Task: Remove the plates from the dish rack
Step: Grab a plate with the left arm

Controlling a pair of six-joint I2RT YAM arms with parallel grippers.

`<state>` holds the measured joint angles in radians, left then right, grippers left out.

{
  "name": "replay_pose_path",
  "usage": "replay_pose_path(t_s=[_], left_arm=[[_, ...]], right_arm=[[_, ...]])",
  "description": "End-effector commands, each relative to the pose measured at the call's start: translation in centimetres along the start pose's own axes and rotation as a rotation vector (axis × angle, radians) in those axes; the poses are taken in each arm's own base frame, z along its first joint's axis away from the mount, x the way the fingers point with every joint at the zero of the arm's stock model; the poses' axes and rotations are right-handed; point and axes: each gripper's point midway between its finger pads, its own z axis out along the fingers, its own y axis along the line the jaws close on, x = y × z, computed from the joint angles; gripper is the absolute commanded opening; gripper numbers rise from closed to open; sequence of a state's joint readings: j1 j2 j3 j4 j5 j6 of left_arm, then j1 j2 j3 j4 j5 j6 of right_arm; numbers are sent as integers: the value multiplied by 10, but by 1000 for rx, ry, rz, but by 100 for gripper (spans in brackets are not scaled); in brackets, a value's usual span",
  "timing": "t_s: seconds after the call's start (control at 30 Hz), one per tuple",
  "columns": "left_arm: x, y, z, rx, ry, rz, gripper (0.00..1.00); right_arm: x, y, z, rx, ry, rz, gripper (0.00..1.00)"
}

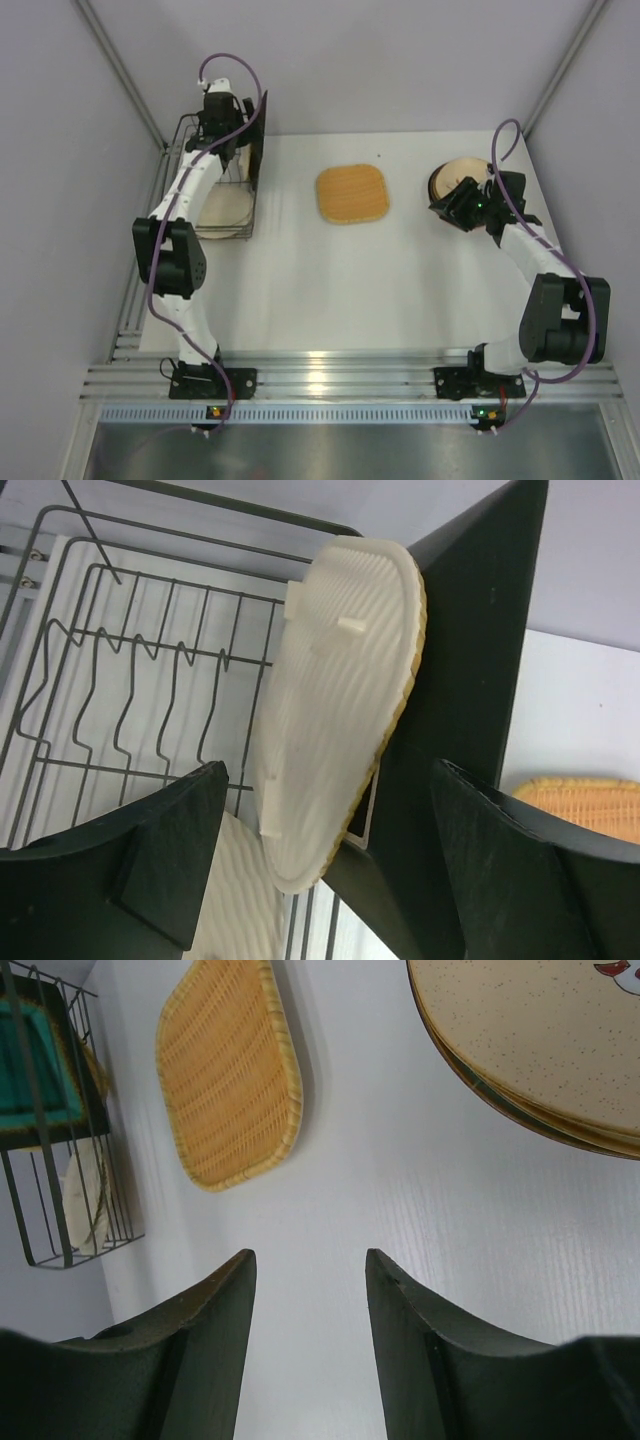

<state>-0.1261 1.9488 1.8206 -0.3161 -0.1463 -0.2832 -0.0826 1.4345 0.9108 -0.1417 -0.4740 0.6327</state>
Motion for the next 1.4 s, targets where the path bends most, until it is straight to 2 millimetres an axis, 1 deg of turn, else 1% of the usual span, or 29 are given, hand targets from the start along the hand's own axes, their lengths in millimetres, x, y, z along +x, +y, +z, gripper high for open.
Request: replay_pose_path(t_s=[0.0,0.07,0.13,0.17,0.2,0.23,0.33,0.37,0.43,0.47,0.53,0.6,0.7,0.73,0.8,0.83,0.87,0.9,0.93,1.03,1.17,1.23,1.3,1.37], left_arm=[[-12,2,5,-18,-31,40,88],[-10,10,11,-61,-29,55,88],[-10,14,14,-82,-20,79,87],[-2,16,22,-96,-2,88,86],[-5,19,22,-110,-1,96,84],[-2,20,25,-116,4,110,83],[4,23,32,-131,16,132,72],[9,26,37,-141,26,137,64],[12,28,39,-151,36,150,58],[15,29,42,-154,44,153,52],[17,29,44,-149,48,151,45],[19,26,44,-139,52,152,41],[19,25,44,-129,54,153,41],[19,24,43,-129,52,155,38],[13,24,39,-133,41,157,29],[11,24,38,-137,37,157,18],[3,24,33,-149,19,156,13],[0,22,29,-151,10,158,7],[-9,21,23,-156,-9,162,0],[-22,19,13,-184,-46,174,0],[-47,16,-9,-215,-109,178,0],[-60,14,-22,-248,-143,192,0],[-78,8,-41,-280,-192,213,0],[-91,2,-55,-294,-227,230,0]], right_arm=[[-22,20,-1,-53,-53,-43,48],[-21,18,-1,-49,-50,-40,48],[-20,19,1,-54,-44,-38,48],[-21,20,1,-56,-44,-38,48],[-22,20,1,-57,-45,-39,48],[-22,21,0,-59,-45,-38,48],[-22,21,0,-57,-46,-38,48],[-22,21,0,-57,-44,-38,48],[-22,22,0,-59,-44,-39,48],[-22,22,0,-58,-45,-37,48],[-22,22,0,-57,-44,-38,48],[-22,22,1,-57,-44,-37,48],[-22,22,1,-58,-44,-35,48],[-23,22,1,-58,-45,-36,48],[-22,22,1,-58,-43,-35,48],[-22,22,1,-58,-43,-34,48],[-22,22,2,-57,-43,-34,48],[-22,21,2,-57,-43,-34,47],[-22,21,2,-57,-43,-33,47],[-22,22,3,-60,-42,-33,48],[-22,22,4,-62,-42,-31,47],[-22,22,4,-63,-43,-35,47],[-21,22,5,-65,-39,-32,47],[-20,22,5,-65,-37,-32,47]])
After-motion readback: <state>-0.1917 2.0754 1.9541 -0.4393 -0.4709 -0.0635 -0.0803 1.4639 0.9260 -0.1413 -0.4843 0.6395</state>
